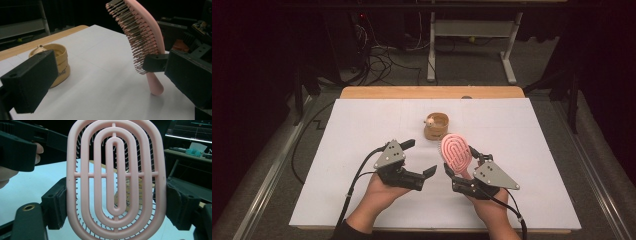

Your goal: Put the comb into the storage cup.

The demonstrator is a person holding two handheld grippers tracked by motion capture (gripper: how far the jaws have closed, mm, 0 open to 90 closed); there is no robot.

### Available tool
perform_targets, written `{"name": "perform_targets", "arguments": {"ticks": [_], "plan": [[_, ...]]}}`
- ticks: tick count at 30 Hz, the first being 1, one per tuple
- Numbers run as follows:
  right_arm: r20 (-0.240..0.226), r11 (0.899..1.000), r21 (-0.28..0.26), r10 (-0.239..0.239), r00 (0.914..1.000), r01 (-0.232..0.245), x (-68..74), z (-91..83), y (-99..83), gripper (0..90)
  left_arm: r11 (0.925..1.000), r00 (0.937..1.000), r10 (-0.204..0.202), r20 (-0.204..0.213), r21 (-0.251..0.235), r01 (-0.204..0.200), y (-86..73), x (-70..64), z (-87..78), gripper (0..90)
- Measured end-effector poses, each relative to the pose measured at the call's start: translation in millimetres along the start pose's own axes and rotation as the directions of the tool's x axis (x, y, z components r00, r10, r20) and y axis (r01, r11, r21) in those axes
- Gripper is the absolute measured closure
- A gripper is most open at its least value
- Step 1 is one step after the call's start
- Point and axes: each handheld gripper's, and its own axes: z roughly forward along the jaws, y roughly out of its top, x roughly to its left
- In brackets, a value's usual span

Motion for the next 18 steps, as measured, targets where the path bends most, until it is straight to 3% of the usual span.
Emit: {"name": "perform_targets", "arguments": {"ticks": [18], "plan": [[-0.037, 0.999, 0.0, -0.032, 0.9988, 0.032, 16.0, 5.8, -0.1, 19.8, 1.0, 0.9992, -0.001, 0.039, -0.003, 0.001, 2.8, -7.8, 0.7, 0.0]]}}
